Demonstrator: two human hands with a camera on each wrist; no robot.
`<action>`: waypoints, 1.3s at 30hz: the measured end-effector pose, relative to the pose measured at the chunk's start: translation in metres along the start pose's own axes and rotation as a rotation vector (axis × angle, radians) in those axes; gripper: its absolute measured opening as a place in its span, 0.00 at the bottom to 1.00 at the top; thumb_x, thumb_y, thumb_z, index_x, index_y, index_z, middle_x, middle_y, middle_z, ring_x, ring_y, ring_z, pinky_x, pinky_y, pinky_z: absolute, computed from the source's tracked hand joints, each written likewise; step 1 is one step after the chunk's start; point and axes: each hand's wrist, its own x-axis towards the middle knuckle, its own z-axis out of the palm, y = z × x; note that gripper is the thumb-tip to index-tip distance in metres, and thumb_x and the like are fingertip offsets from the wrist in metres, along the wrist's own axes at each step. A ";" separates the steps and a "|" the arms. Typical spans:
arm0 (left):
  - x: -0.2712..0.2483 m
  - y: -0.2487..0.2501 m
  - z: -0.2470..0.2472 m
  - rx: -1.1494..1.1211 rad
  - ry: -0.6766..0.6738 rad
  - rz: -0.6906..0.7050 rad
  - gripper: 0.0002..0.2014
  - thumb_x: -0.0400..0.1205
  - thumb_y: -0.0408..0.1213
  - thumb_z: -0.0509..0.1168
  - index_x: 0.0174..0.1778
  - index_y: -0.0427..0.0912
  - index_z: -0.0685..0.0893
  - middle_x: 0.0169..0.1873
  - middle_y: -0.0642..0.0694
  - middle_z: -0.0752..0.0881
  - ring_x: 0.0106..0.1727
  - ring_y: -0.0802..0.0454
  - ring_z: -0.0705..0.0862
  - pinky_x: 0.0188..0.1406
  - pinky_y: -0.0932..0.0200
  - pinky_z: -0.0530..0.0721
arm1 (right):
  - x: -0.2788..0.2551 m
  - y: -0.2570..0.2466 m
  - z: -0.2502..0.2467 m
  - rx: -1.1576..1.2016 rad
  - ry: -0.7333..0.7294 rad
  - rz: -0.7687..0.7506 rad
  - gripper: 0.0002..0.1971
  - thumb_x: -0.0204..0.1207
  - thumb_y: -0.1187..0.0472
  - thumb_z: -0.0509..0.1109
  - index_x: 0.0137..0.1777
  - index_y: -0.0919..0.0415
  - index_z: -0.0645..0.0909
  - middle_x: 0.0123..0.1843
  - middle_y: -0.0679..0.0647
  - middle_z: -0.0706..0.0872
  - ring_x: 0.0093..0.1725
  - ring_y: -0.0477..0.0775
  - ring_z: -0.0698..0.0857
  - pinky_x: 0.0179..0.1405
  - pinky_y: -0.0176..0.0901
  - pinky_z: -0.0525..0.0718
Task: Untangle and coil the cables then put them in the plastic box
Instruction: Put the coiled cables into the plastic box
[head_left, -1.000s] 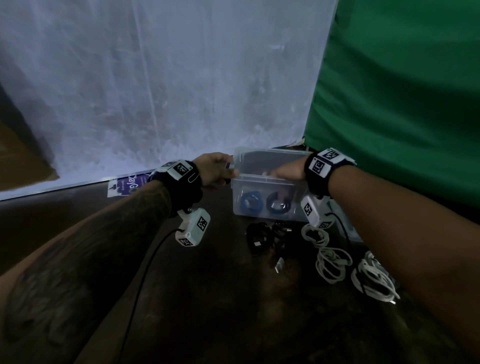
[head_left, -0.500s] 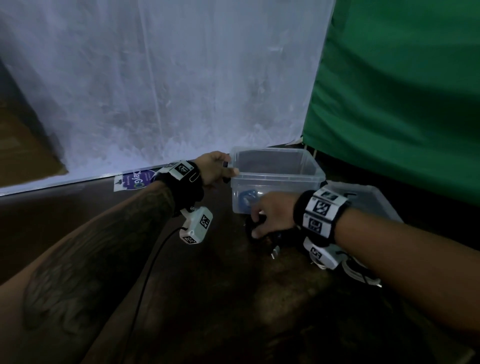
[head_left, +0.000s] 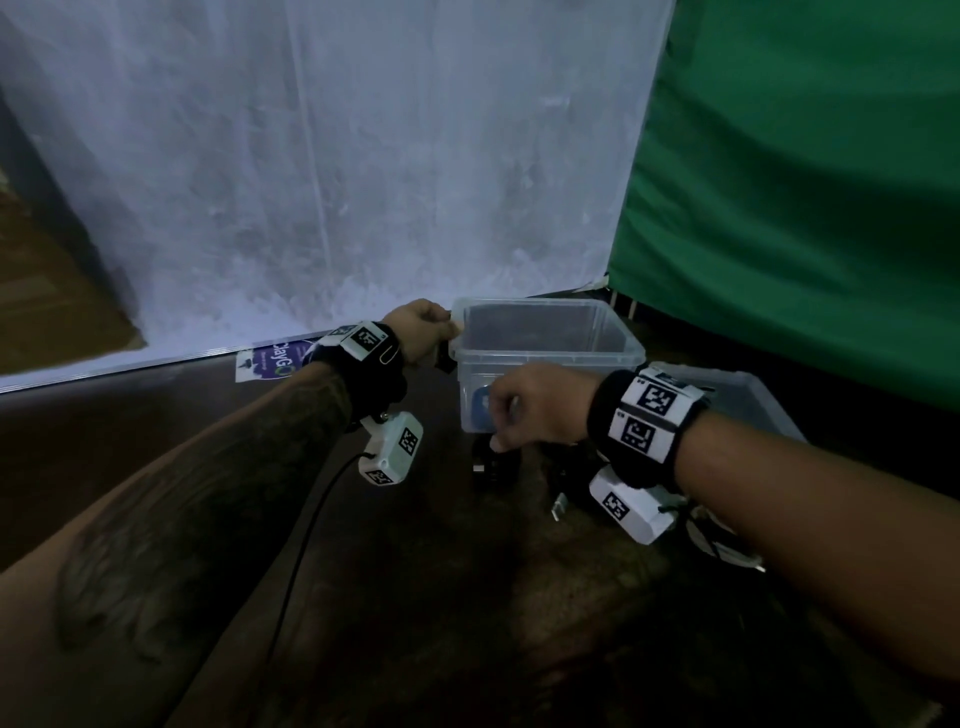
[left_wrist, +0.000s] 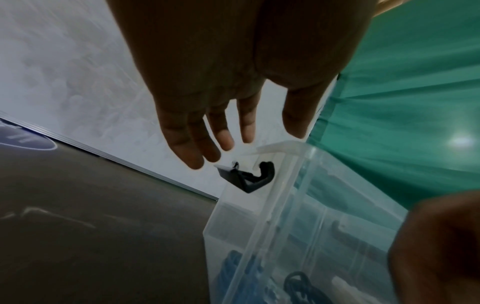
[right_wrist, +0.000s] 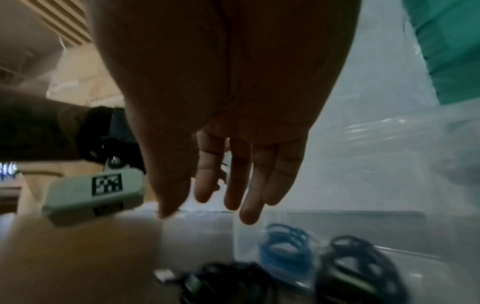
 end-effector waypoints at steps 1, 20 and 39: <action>-0.001 0.002 0.002 0.002 -0.001 -0.009 0.10 0.81 0.44 0.67 0.56 0.48 0.79 0.36 0.47 0.80 0.33 0.50 0.79 0.26 0.62 0.79 | 0.000 0.000 0.002 -0.032 -0.010 0.017 0.08 0.77 0.49 0.74 0.52 0.47 0.81 0.53 0.44 0.82 0.55 0.50 0.82 0.49 0.44 0.78; -0.005 -0.004 0.014 -0.264 -0.084 -0.007 0.10 0.86 0.35 0.60 0.61 0.42 0.81 0.35 0.43 0.83 0.24 0.57 0.82 0.17 0.67 0.79 | 0.001 0.030 -0.054 0.172 0.382 -0.024 0.13 0.73 0.56 0.80 0.57 0.56 0.88 0.48 0.53 0.91 0.44 0.47 0.85 0.42 0.37 0.80; -0.002 -0.007 0.022 -0.345 -0.098 -0.031 0.08 0.86 0.41 0.61 0.59 0.50 0.82 0.42 0.43 0.84 0.36 0.46 0.82 0.28 0.54 0.85 | 0.031 0.091 -0.061 -0.190 0.378 0.033 0.04 0.77 0.56 0.73 0.48 0.54 0.87 0.44 0.50 0.88 0.47 0.55 0.86 0.47 0.42 0.81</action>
